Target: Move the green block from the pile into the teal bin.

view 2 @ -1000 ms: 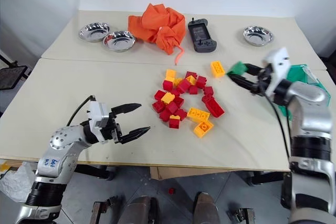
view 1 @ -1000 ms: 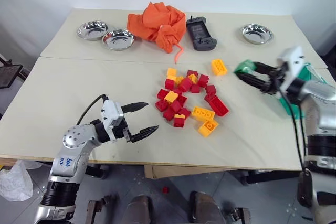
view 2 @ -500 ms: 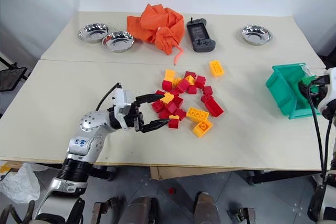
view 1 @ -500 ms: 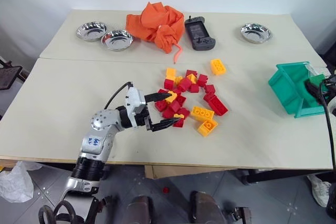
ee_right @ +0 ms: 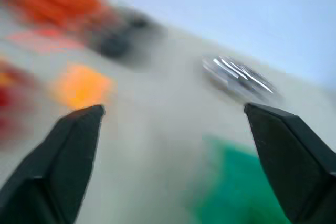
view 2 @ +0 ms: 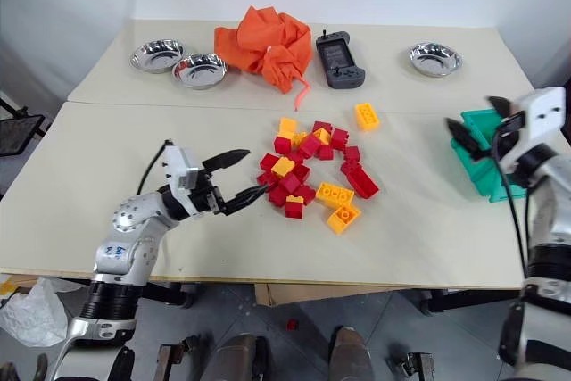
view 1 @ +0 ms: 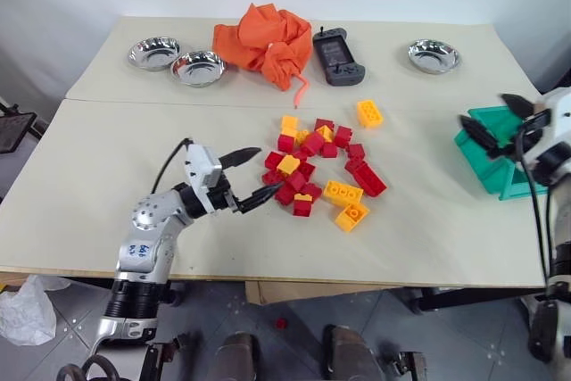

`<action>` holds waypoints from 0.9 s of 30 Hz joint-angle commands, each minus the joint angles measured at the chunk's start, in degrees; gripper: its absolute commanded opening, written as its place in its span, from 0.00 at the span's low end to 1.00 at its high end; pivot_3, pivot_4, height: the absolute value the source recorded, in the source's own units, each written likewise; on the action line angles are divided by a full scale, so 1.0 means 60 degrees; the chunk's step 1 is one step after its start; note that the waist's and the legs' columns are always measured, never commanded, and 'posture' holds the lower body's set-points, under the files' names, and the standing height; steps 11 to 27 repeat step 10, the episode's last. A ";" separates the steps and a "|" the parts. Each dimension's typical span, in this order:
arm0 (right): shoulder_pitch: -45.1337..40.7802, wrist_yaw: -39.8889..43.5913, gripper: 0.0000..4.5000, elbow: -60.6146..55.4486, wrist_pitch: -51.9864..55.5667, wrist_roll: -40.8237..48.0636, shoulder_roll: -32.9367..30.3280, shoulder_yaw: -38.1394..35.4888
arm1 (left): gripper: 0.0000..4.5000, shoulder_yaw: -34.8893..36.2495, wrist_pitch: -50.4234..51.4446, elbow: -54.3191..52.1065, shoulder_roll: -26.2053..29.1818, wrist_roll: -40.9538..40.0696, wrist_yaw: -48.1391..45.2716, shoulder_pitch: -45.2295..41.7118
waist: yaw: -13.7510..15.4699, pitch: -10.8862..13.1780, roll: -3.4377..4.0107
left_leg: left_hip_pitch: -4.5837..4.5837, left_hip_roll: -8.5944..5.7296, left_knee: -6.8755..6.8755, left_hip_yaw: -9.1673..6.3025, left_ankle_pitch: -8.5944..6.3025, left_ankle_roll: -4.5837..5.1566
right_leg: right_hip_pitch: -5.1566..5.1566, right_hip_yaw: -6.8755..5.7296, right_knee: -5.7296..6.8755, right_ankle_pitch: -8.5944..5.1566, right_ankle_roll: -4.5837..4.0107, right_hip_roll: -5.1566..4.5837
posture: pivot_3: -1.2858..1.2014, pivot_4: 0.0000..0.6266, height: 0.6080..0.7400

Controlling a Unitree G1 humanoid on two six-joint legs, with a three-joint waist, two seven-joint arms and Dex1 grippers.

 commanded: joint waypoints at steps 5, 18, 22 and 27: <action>0.2481 0.2203 0.99 -0.3383 0.0852 0.0832 -0.0042 0.1307 | 1.00 0.0845 -0.0864 0.0218 0.1145 0.0685 0.0348 0.0603 | 0.0264 0.0001 -0.0002 | -0.0009 -0.0005 0.0007 -0.0006 -0.0006 0.0011 | 0.0008 -0.0011 -0.0018 0.0003 0.0005 -0.0002 | 0.52 0.24 1.00; 0.4085 0.1970 0.99 -0.3528 -0.0156 0.0600 0.0349 0.1009 | 1.00 0.1235 -0.0856 -0.0289 0.1593 0.0681 0.0467 0.1242 | 0.0332 0.0001 -0.0002 | -0.0009 -0.0007 0.0006 -0.0005 -0.0008 0.0013 | 0.0014 -0.0010 -0.0034 0.0008 0.0013 -0.0003 | 0.52 0.24 1.00; 0.4085 0.1970 0.99 -0.3528 -0.0156 0.0600 0.0349 0.1009 | 1.00 0.1235 -0.0856 -0.0289 0.1593 0.0681 0.0467 0.1242 | 0.0332 0.0001 -0.0002 | -0.0009 -0.0007 0.0006 -0.0005 -0.0008 0.0013 | 0.0014 -0.0010 -0.0034 0.0008 0.0013 -0.0003 | 0.52 0.24 1.00; 0.4085 0.1970 0.99 -0.3528 -0.0156 0.0600 0.0349 0.1009 | 1.00 0.1235 -0.0856 -0.0289 0.1593 0.0681 0.0467 0.1242 | 0.0332 0.0001 -0.0002 | -0.0009 -0.0007 0.0006 -0.0005 -0.0008 0.0013 | 0.0014 -0.0010 -0.0034 0.0008 0.0013 -0.0003 | 0.52 0.24 1.00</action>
